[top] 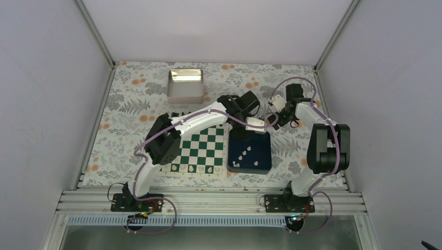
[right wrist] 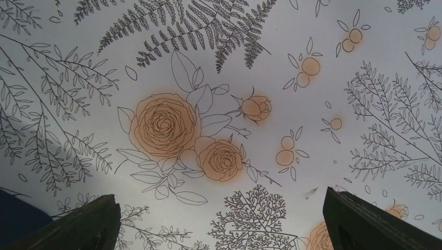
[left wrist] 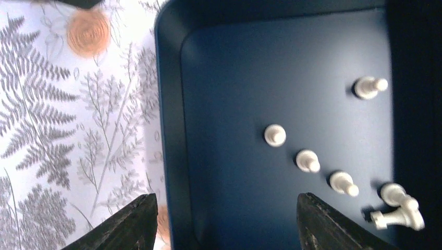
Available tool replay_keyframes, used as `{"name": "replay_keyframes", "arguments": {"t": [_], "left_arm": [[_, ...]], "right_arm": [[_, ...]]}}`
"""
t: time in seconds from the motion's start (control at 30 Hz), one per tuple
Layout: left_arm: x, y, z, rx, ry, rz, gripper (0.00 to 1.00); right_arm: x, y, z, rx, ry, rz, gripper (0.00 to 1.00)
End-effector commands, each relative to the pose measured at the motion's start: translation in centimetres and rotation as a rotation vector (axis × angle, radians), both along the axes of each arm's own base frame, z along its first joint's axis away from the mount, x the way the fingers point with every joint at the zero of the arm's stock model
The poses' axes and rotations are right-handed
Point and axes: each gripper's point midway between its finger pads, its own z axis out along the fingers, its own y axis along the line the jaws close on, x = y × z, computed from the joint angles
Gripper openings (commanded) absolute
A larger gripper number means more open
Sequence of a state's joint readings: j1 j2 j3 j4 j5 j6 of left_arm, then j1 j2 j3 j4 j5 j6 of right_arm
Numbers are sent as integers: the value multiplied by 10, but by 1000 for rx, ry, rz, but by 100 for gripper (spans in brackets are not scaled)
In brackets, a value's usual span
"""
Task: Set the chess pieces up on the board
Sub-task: Pick up the chess piece from the storage box.
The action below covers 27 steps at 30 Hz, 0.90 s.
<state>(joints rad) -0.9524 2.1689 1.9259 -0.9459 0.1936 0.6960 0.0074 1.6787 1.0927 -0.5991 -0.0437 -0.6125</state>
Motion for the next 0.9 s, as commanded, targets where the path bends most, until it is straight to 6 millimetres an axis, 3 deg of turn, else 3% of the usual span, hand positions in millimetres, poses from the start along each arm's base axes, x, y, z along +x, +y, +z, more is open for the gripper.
{"name": "replay_keyframes", "arguments": {"t": [0.0, 0.3, 0.4, 0.87], "left_arm": [[-10, -23, 4, -30, 52, -59, 66], [-35, -32, -16, 7, 107, -129, 65], [-39, -31, -24, 22, 106, -131, 64], [-35, -33, -53, 70, 100, -126, 61]], "right_arm": [[3, 5, 4, 7, -20, 20, 100], [3, 6, 4, 10, -18, 24, 100], [4, 6, 15, 12, -51, 24, 100], [5, 7, 19, 15, -60, 20, 100]]}}
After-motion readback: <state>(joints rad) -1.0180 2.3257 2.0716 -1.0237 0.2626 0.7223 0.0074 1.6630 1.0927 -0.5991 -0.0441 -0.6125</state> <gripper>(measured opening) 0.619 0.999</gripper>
